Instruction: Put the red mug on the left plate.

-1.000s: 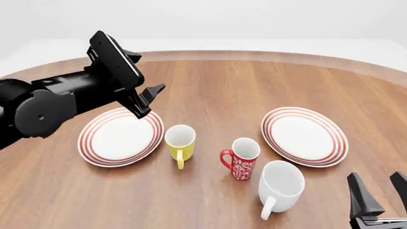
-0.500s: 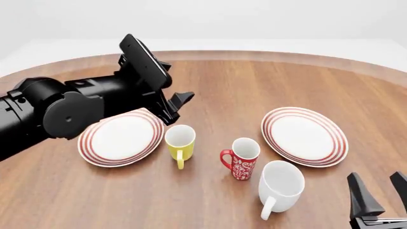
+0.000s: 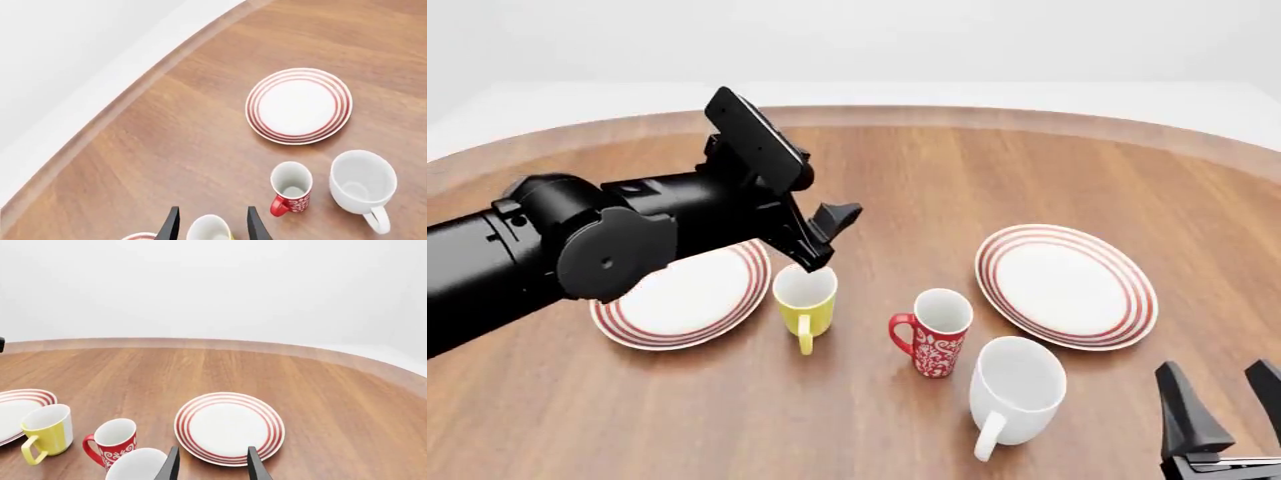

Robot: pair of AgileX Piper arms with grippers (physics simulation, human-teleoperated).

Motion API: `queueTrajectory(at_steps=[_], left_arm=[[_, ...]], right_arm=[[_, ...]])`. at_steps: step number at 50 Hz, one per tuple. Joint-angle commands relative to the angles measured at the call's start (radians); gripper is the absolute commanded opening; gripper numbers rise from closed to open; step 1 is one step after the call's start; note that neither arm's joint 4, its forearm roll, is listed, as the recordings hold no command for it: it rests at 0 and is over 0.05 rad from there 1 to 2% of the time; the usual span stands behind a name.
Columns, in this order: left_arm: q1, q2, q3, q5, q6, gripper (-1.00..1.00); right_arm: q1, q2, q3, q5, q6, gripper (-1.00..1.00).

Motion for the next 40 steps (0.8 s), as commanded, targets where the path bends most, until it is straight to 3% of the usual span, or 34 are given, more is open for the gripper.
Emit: queueTrajectory(at_steps=[1, 40], left_arm=[[-0.01, 0.039, 0.004, -0.026, -0.014, 1.0], [-0.048, 0.15, 0.057, -0.139, -0.061, 1.0]], right_arm=[[0.0, 0.0, 0.0, 0.0, 0.0, 1.0], [0.0, 0.0, 0.0, 0.0, 0.0, 1.0]])
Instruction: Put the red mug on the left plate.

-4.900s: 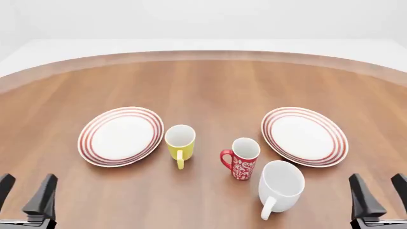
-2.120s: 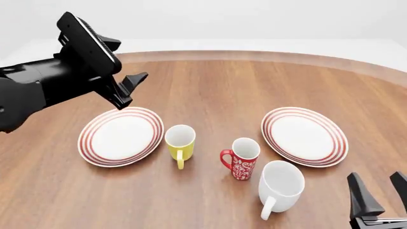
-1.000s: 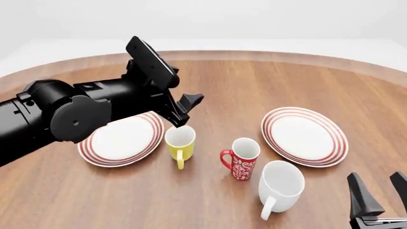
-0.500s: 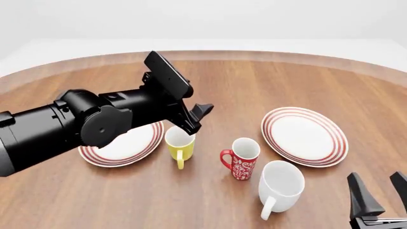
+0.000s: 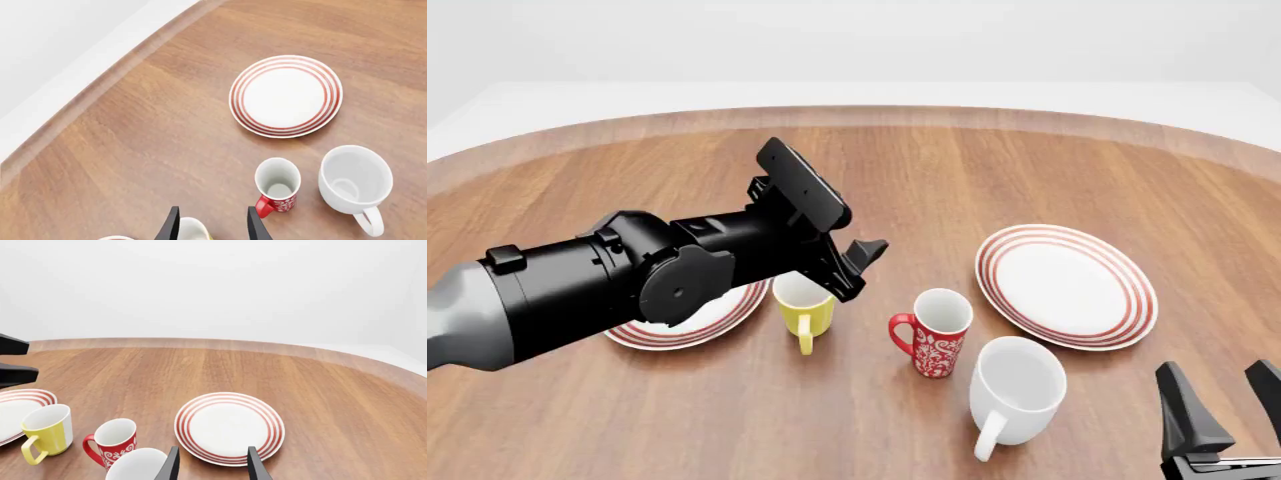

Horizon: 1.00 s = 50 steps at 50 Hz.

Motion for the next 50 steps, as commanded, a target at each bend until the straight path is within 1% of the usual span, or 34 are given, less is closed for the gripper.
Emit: queueTrajectory(at_steps=[1, 16, 21, 33, 37, 50], left_arm=[[-0.013, 0.031, 0.012, -0.031, -0.017, 1.0], [-0.015, 0.06, 0.05, -0.076, -0.035, 1.0], [-0.016, 0.079, 0.072, -0.113, -0.055, 1.0], [-0.007, 0.098, 0.099, -0.159, -0.091, 1.0], [-0.015, 0.106, 0.129, -0.196, -0.111, 1.0], [-0.025, 0.126, 0.162, -0.246, -0.136, 1.0]], right_arm=[[0.0, 0.0, 0.0, 0.0, 0.0, 1.0], [0.0, 0.0, 0.0, 0.0, 0.0, 1.0], [0.0, 0.0, 0.0, 0.0, 0.0, 1.0], [0.0, 0.0, 0.0, 0.0, 0.0, 1.0], [0.0, -0.001, 0.0, 0.0, 0.0, 1.0], [0.0, 0.0, 0.0, 0.0, 0.0, 1.0]])
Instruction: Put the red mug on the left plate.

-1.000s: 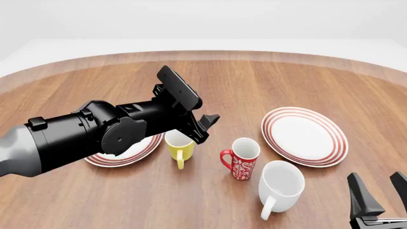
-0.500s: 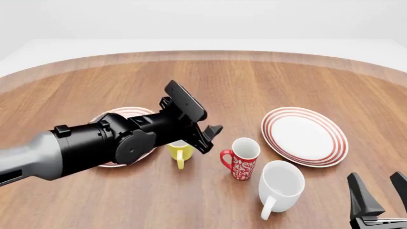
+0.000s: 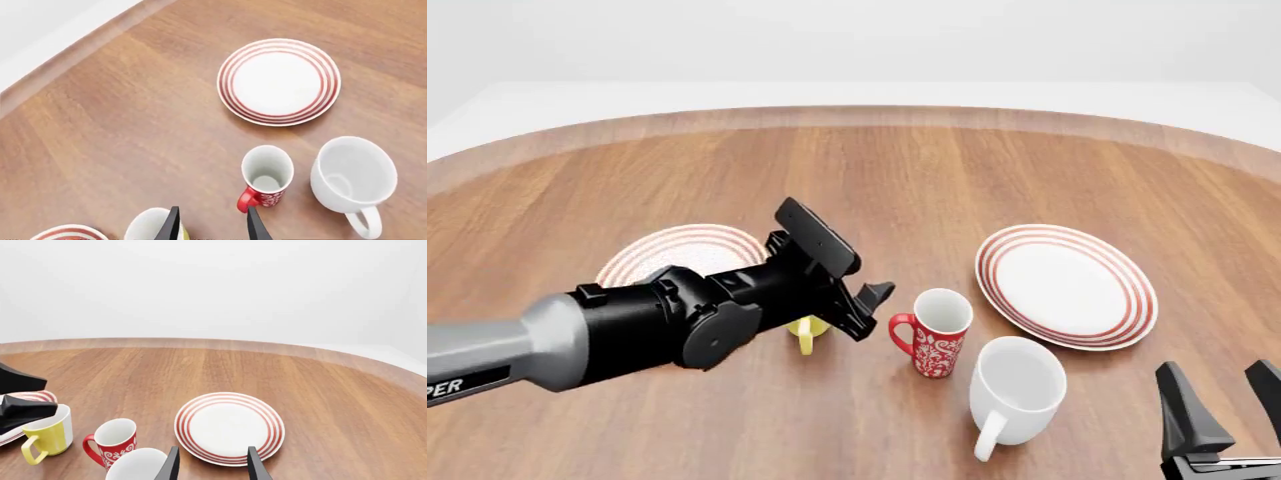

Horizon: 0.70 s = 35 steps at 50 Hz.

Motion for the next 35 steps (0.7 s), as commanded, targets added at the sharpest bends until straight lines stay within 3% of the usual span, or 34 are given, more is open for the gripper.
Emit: queueTrajectory(at_steps=[1, 35], left_arm=[[-0.009, 0.017, 0.034, -0.048, -0.025, 1.0], [-0.001, 0.131, 0.011, -0.137, -0.053, 1.0]], right_arm=[[0.0, 0.0, 0.0, 0.0, 0.0, 1.0], [0.0, 0.0, 0.0, 0.0, 0.0, 1.0]])
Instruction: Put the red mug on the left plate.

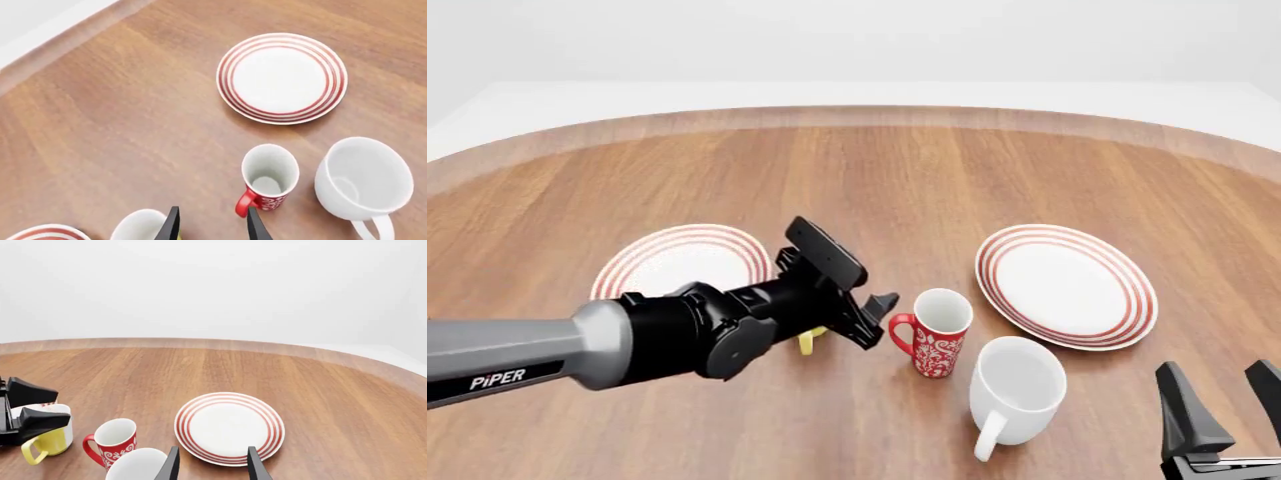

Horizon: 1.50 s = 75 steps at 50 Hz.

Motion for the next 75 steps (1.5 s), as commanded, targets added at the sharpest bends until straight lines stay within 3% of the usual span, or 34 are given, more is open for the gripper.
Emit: queueTrajectory(at_steps=[1, 32, 75], left_arm=[[-0.002, 0.038, -0.006, -0.034, -0.019, 1.0], [-0.022, 0.111, 0.05, -0.142, -0.072, 1.0], [-0.039, 0.193, 0.05, -0.211, -0.105, 1.0]], right_arm=[[0.0, 0.0, 0.0, 0.0, 0.0, 1.0], [0.0, 0.0, 0.0, 0.0, 0.0, 1.0], [0.0, 0.0, 0.0, 0.0, 0.0, 1.0]])
